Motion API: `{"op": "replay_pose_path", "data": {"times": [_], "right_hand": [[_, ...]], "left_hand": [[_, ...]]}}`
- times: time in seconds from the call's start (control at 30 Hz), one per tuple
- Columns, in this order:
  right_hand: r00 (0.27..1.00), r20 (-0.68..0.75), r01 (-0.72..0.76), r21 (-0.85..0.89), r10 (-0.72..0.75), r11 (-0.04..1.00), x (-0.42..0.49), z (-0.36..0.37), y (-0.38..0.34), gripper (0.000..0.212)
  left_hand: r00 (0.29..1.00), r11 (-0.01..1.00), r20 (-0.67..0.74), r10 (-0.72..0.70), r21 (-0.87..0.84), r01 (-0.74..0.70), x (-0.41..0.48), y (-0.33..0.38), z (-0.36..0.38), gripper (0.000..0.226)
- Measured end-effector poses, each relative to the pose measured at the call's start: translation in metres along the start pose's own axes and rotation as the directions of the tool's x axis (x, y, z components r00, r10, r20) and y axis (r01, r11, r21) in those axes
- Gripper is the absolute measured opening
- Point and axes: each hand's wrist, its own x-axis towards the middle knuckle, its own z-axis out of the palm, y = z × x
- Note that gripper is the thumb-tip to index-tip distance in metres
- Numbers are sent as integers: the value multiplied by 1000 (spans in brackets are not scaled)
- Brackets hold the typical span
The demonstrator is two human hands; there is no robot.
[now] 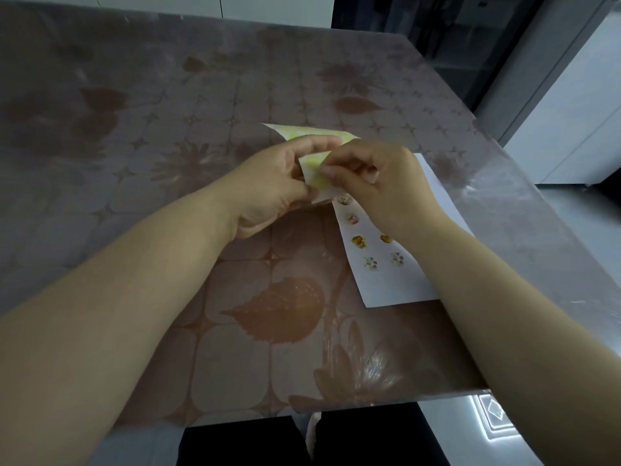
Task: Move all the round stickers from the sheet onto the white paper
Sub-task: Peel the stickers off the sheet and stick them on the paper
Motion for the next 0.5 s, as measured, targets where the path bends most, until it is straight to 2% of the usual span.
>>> {"op": "replay_pose_path", "data": {"times": [0.17, 0.23, 0.4, 0.5], "right_hand": [[996, 61, -80, 180, 70, 980, -3, -11, -8, 7], [988, 125, -115, 167, 95, 979, -5, -21, -15, 7], [926, 355, -140, 4, 130, 990, -27, -58, -32, 5], [902, 387, -207, -10, 194, 978, -51, -67, -29, 9]], "left_hand": [[1000, 996, -10, -12, 90, 13, -1, 1, 0, 68], [999, 995, -35, -9, 100, 13, -1, 2, 0, 68], [990, 998, -141, 11, 67, -1, -1, 2, -4, 61], [983, 997, -184, 24, 76, -10, -1, 2, -4, 59]]}}
